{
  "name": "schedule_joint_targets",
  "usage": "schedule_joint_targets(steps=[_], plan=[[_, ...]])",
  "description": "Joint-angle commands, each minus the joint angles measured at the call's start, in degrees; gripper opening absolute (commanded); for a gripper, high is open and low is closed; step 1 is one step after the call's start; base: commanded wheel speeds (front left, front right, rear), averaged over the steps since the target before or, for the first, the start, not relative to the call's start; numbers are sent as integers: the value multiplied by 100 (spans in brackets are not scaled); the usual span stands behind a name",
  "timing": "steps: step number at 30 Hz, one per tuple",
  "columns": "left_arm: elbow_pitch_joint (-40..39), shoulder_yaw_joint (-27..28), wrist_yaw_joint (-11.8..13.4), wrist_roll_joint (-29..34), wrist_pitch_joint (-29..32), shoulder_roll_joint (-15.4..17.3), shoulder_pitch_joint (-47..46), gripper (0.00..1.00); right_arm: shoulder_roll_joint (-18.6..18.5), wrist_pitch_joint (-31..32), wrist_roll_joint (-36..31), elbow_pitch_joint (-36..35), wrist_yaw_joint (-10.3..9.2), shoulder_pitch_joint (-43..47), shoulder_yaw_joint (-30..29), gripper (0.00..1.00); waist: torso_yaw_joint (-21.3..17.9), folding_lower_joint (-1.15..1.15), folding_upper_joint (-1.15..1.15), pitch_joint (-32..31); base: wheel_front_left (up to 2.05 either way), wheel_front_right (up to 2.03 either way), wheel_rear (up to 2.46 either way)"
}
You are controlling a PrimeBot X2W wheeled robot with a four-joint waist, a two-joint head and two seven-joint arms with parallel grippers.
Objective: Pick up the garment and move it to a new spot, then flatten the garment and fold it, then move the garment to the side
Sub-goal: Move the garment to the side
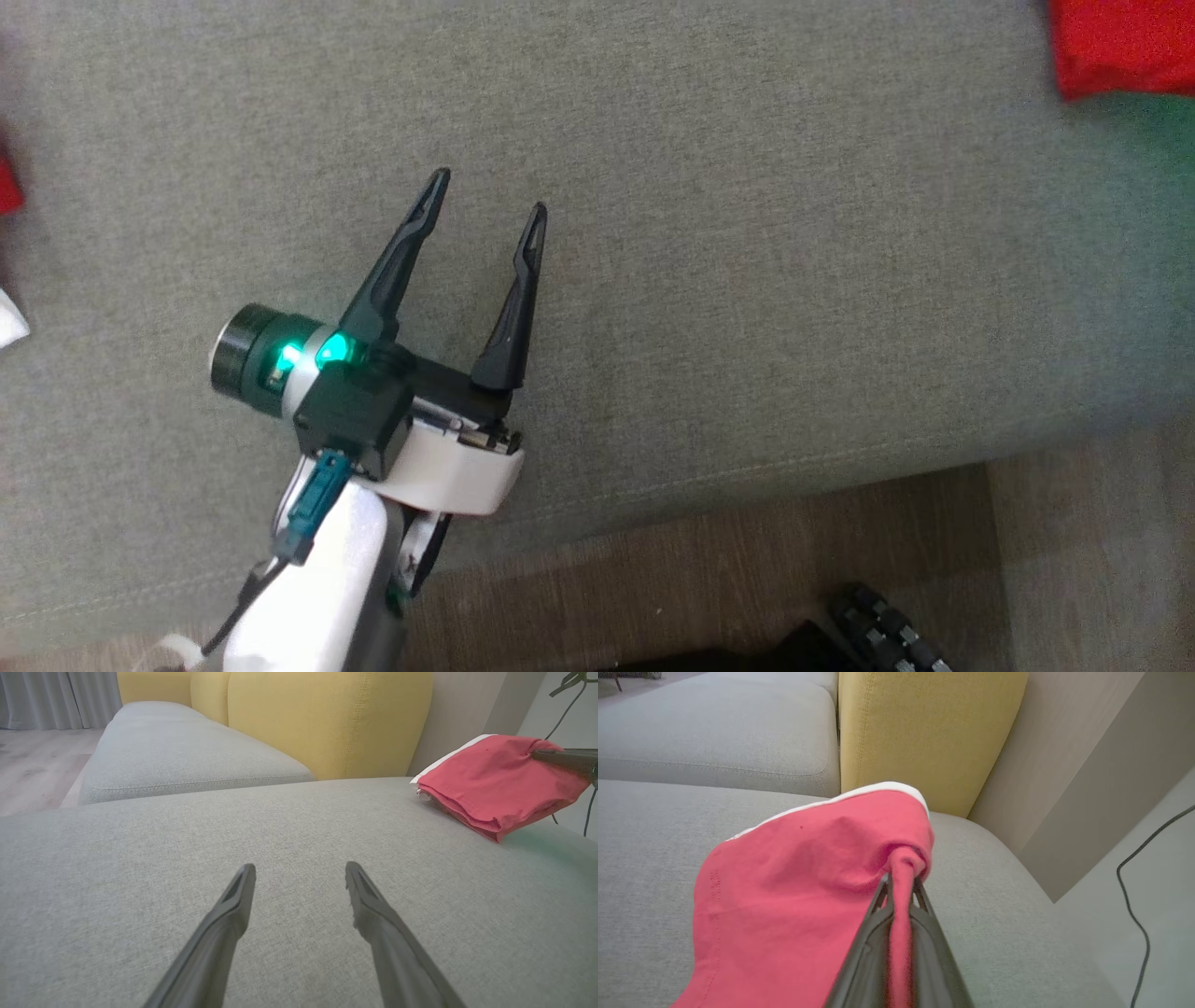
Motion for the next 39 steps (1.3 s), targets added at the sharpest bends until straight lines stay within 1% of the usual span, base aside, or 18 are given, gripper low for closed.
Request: schedule_joint_targets(steps=[1,3,4,5,6,7,11,15,17,19,22,26,31,35,36,39], plan=[[-220,159,-9,38,-28,46,-72,100,-64,-41,-189,-260,-1,128,-76,0,8,0,0,33,0,0,0],[-222,153,-15,24,-28,41,-101,100,10,-49,-496,-363,-1,127,-278,0,32,0,0,74,0,0,0],[-218,153,-18,13,-28,38,-113,100,41,-46,-666,-404,-1,125,-388,7,48,0,0,91,0,0,0],[-213,155,-20,4,-28,34,-124,100,81,-28,-858,-444,-1,126,-505,43,63,0,0,105,0,0,0],[-209,162,-15,-7,-28,28,-132,100,132,-19,-1016,-494,-1,127,-592,82,80,0,0,119,0,0,0],[-207,166,-16,-17,-28,22,-142,100,176,-16,-1175,-549,-1,130,-679,100,98,0,0,133,0,0,0],[-202,164,-29,-44,-28,-3,-164,100,408,-121,-1779,-824,-1,57,-1149,100,174,0,0,149,0,0,0],[-176,165,-38,-69,-28,-30,-162,100,657,-448,-2698,-1347,-1,12,-1663,100,265,0,0,88,0,0,0],[-152,172,-38,-76,-28,-43,-154,100,848,-692,-3049,-1623,-1,40,-1696,100,319,0,0,8,0,0,0],[-117,181,-27,-85,-28,-58,-126,100,1086,-880,-3185,-1786,-1,125,-1572,100,384,0,0,-121,0,0,0],[-62,188,17,-105,-28,-90,-59,100,1437,-1041,-3004,-1845,-1,355,-1194,100,515,0,0,-376,0,0,0],[31,197,86,-205,-28,-140,95,100,1705,-1187,-2390,-1680,-1,750,-604,100,759,0,0,-816,0,0,0],[132,334,205,-482,-28,-192,412,100,1869,-1288,-1562,-1289,-1,1325,82,100,1055,0,0,-1431,0,0,0],[225,491,258,-683,-28,-210,692,100,1923,-1294,-988,-1352,-1,1790,458,100,1248,0,0,-1865,0,0,0],[225,491,258,-683,-28,-210,692,100,1923,-1294,-988,-1352,-1,1790,458,100,1248,0,0,-1865,0,0,0],[245,631,295,-819,-28,-215,899,100,1930,-1295,-538,-1568,-1,2187,824,100,1355,0,0,-2137,0,0,0]])
